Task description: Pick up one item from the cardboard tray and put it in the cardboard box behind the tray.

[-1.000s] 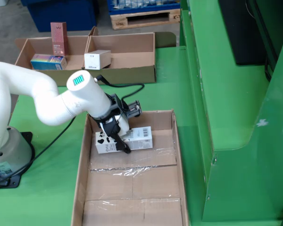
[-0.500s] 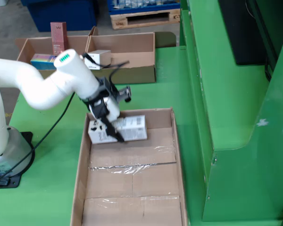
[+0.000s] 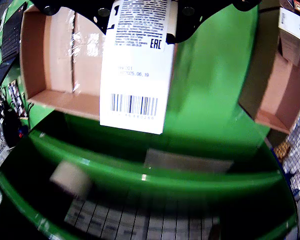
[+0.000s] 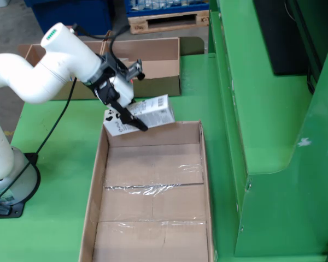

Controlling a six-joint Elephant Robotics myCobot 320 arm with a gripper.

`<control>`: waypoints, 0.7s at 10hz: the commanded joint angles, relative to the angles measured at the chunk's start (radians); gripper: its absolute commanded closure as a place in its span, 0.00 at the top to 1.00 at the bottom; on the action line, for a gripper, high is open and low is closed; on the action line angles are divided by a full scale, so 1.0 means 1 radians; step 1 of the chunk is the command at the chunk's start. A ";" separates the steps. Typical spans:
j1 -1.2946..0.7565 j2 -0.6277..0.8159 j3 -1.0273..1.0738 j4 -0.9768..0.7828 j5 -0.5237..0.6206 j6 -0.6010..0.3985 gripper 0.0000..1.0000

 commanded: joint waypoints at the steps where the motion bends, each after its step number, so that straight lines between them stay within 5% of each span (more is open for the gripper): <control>1: 0.042 0.136 0.328 -0.292 -0.086 0.000 0.00; 4: 0.034 0.096 0.477 -0.387 -0.085 -0.016 0.00; 5: 0.043 0.049 0.707 -0.546 -0.112 -0.027 0.00; 7: 0.043 0.049 0.707 -0.546 -0.112 -0.027 0.00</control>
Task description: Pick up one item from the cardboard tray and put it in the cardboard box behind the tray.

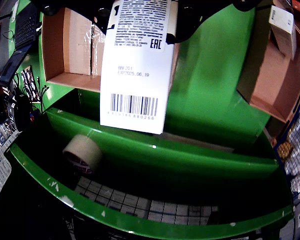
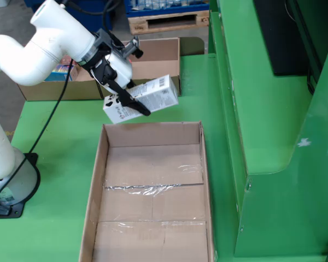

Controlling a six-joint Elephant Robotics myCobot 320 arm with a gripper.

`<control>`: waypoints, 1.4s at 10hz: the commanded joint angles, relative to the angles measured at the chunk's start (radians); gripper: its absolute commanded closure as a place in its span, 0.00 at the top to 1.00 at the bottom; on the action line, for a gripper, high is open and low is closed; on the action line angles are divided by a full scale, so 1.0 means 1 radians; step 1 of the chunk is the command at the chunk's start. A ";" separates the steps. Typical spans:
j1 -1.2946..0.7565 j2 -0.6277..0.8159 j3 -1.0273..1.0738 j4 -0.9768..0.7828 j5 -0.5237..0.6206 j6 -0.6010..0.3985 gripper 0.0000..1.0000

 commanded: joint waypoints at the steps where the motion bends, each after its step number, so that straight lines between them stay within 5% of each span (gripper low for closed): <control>1: 0.045 0.018 0.496 -0.337 -0.057 0.013 0.00; 14: 0.114 0.047 0.745 -0.507 -0.131 -0.047 0.00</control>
